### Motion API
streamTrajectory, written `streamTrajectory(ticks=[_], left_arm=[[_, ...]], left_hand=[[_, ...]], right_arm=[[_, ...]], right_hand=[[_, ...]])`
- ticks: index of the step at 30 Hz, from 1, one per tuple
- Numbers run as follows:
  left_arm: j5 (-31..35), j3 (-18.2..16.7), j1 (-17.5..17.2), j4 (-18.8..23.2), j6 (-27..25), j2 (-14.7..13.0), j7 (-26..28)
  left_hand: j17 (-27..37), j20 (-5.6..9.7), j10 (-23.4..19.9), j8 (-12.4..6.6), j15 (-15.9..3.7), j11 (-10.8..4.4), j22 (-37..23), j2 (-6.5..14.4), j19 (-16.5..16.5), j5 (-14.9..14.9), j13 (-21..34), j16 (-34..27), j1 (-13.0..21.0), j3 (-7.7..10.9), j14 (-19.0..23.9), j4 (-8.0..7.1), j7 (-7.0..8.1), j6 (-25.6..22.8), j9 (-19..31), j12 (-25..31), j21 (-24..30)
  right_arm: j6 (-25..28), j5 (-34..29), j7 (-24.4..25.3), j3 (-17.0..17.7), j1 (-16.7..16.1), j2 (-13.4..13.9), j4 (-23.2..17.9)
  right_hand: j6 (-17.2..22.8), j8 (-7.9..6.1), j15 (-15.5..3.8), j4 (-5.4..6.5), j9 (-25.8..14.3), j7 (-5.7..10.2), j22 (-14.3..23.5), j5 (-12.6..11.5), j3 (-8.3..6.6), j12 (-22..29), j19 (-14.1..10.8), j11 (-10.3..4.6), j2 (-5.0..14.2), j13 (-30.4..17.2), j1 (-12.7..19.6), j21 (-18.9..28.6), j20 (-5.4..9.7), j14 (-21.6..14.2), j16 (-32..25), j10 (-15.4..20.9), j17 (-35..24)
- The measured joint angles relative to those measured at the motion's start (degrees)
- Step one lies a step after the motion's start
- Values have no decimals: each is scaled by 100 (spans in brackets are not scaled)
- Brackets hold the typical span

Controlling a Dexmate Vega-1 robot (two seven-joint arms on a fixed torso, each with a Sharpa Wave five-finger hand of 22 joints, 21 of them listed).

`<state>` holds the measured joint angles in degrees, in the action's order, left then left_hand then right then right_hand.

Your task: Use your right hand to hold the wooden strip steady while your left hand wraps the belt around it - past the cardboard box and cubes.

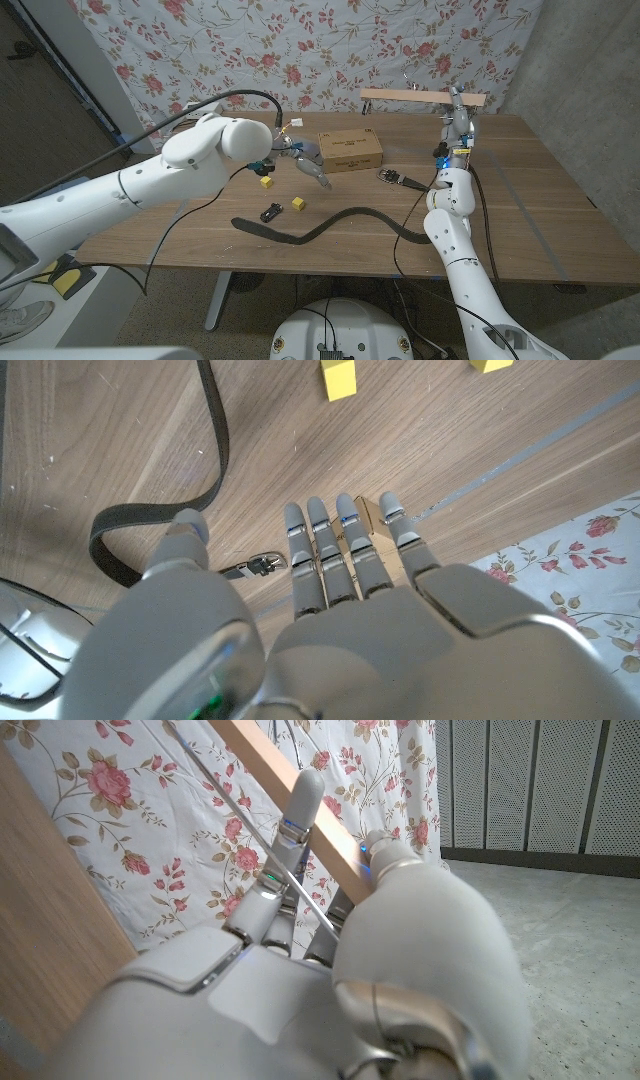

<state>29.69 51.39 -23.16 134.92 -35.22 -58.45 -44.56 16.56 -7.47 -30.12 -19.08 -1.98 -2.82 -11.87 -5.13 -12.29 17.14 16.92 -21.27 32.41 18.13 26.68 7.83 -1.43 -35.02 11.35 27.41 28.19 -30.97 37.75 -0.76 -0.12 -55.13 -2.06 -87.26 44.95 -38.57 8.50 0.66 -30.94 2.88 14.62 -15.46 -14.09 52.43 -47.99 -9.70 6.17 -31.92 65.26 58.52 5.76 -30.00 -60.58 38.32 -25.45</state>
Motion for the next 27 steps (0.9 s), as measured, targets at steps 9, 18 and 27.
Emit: streamTrajectory(ticks=[9,18,27], left_arm=[[1208,296,-26,237,-81,127,-650],[2323,386,-438,313,104,366,-940],[3065,364,-825,209,328,639,-1008]], left_hand=[[64,41,-158,1,-79,-44,1,64,-102,31,89,-70,64,-31,200,-32,11,-131,0,142,43],[114,1,-57,151,-68,-65,1,74,-142,31,163,16,54,-96,112,-99,130,35,-1,187,64],[141,29,-295,150,-78,-116,1,246,-315,-3,213,-70,34,-62,369,-160,68,-216,-17,312,130]], right_arm=[[-70,118,-49,-4,-94,5,-70],[-127,239,-127,18,-192,21,-111],[-158,354,-185,65,-250,48,-130]], right_hand=[[0,3,0,0,-29,0,-27,0,0,14,34,0,-18,0,-18,65,-9,0,-48,0,-1],[0,13,0,0,-29,0,-55,22,0,15,41,0,-24,0,-24,110,-4,0,-90,0,-3],[0,15,0,0,-28,0,-106,22,0,16,75,0,-24,0,-24,194,-37,-1,-178,0,-5]])
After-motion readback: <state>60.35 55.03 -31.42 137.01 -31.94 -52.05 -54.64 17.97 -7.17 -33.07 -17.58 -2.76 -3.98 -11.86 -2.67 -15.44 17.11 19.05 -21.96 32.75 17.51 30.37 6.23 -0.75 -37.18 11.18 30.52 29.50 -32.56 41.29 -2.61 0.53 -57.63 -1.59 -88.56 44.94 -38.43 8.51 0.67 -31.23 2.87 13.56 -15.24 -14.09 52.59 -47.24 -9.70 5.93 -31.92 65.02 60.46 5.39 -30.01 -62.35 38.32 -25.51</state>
